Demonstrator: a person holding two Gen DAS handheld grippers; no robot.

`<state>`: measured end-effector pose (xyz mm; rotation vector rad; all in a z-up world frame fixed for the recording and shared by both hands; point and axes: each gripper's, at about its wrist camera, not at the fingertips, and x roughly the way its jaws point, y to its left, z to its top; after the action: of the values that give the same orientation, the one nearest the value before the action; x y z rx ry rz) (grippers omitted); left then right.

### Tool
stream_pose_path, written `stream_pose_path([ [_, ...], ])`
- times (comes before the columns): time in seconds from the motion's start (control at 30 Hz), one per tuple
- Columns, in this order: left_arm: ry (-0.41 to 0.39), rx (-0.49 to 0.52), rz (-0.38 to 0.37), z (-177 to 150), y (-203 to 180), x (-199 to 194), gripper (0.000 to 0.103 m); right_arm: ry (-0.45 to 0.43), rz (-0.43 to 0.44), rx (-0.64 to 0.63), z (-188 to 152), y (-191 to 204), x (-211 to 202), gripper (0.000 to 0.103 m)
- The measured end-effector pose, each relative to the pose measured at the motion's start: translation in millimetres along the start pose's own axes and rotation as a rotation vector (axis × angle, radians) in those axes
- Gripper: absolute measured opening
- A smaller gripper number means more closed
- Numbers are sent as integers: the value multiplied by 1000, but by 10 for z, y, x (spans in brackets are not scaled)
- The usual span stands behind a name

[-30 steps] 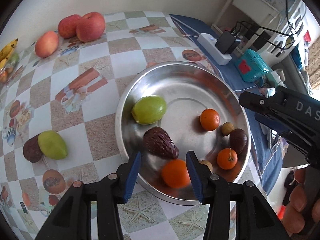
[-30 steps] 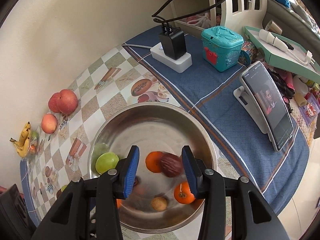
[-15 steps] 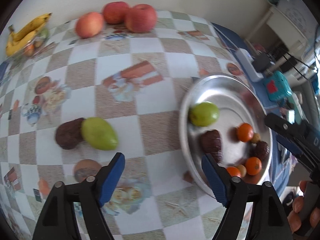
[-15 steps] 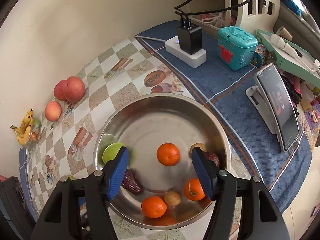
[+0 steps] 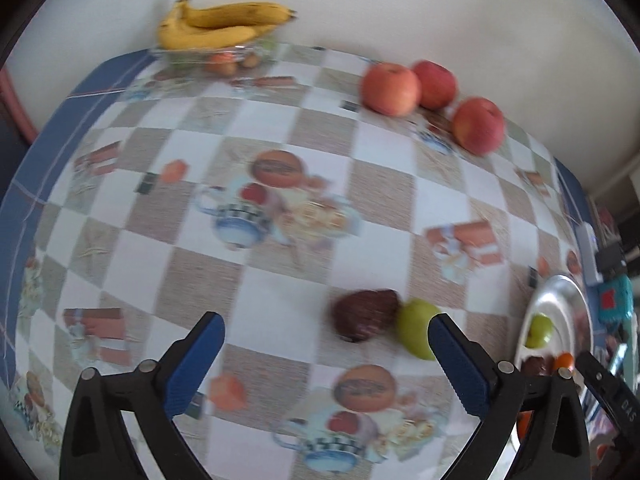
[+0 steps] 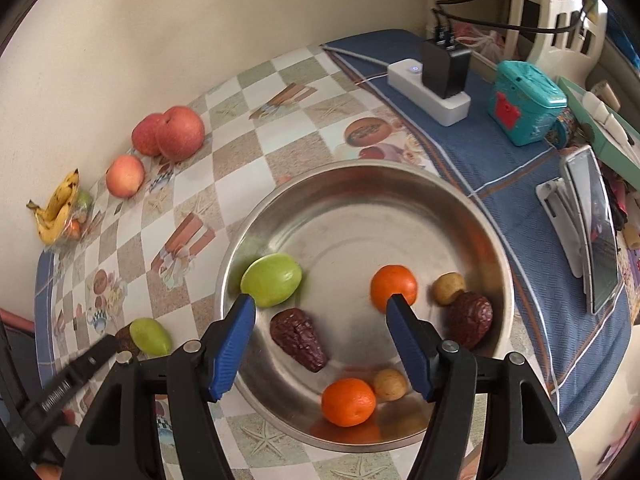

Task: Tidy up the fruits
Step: 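Move both open tools back toward the mango and date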

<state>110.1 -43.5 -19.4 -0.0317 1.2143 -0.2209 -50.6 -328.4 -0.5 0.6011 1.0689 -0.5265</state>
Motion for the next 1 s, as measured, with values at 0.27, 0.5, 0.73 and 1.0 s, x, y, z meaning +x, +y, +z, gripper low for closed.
stream_pose_path([
  [0.27,-60,-131,71,59,479,-72,103,8,-13,-114,-100,409,43,69],
  [0.5,-90,-135,102,74,589,-104,103,-7,16,-270,-296,953,30,69],
  [0.73,-126,-108,126,90,583,-135,103,2,80,-352,-463,1283,113,88],
  [1.0,-111,-77,91,106,525,-66,103,13,111,-323,-455,1283,218,88],
])
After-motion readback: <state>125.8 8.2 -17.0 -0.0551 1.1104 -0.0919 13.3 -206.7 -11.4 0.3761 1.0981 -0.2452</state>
